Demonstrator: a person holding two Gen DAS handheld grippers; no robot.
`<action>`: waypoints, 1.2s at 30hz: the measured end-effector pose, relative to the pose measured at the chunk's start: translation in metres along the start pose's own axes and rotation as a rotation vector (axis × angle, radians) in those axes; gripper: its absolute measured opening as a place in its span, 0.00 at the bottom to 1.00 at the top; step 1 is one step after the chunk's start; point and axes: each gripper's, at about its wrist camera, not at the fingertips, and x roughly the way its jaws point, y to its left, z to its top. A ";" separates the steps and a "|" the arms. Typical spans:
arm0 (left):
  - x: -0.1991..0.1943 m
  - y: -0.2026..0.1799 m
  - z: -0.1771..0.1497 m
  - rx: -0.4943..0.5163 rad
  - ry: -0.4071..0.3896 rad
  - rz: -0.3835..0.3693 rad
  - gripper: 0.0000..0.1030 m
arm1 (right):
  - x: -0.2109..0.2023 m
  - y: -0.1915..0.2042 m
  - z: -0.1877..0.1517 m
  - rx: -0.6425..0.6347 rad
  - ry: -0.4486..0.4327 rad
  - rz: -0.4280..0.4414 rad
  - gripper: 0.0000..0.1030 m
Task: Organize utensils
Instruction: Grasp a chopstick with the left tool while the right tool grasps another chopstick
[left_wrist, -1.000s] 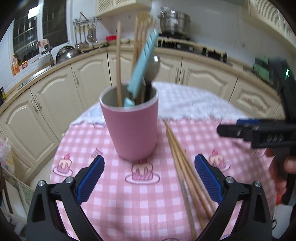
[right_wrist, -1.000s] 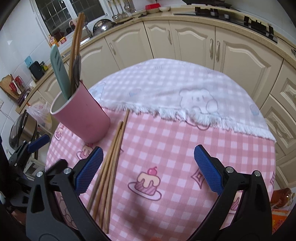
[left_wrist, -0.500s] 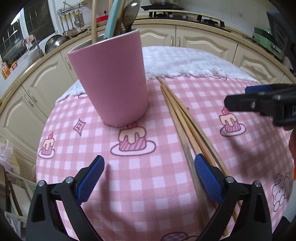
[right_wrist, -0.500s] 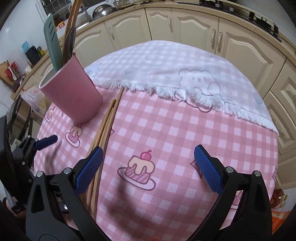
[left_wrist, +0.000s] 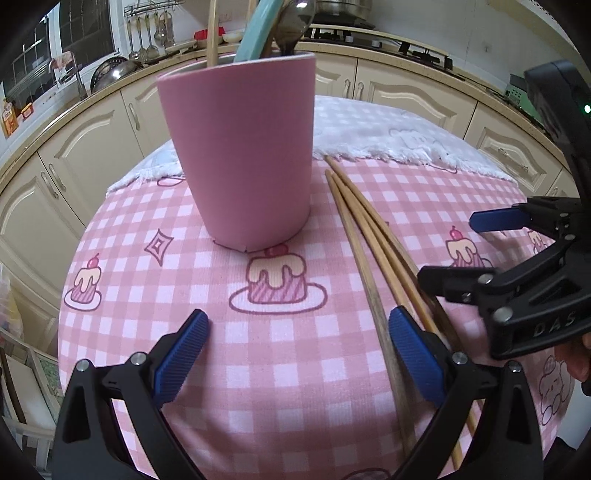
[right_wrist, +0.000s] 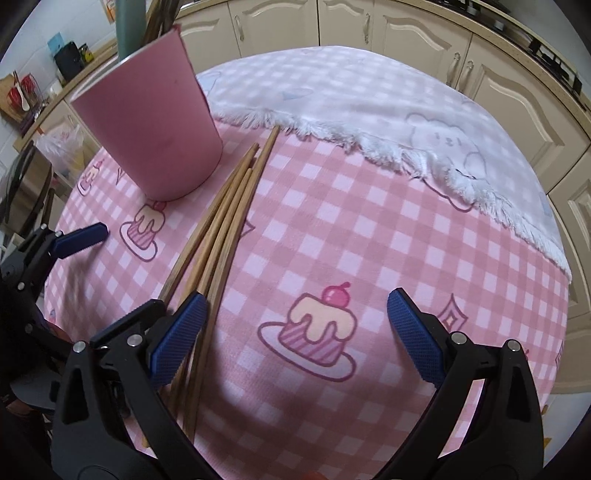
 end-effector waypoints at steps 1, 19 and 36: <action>0.000 0.000 0.000 0.002 -0.001 0.000 0.93 | 0.001 0.003 -0.001 -0.009 0.001 -0.006 0.94; 0.014 -0.006 0.031 0.082 0.117 -0.021 0.70 | 0.017 0.011 0.036 -0.062 0.066 -0.058 0.65; -0.022 -0.008 0.021 0.026 0.027 -0.095 0.04 | -0.024 -0.032 0.023 0.067 -0.098 0.206 0.06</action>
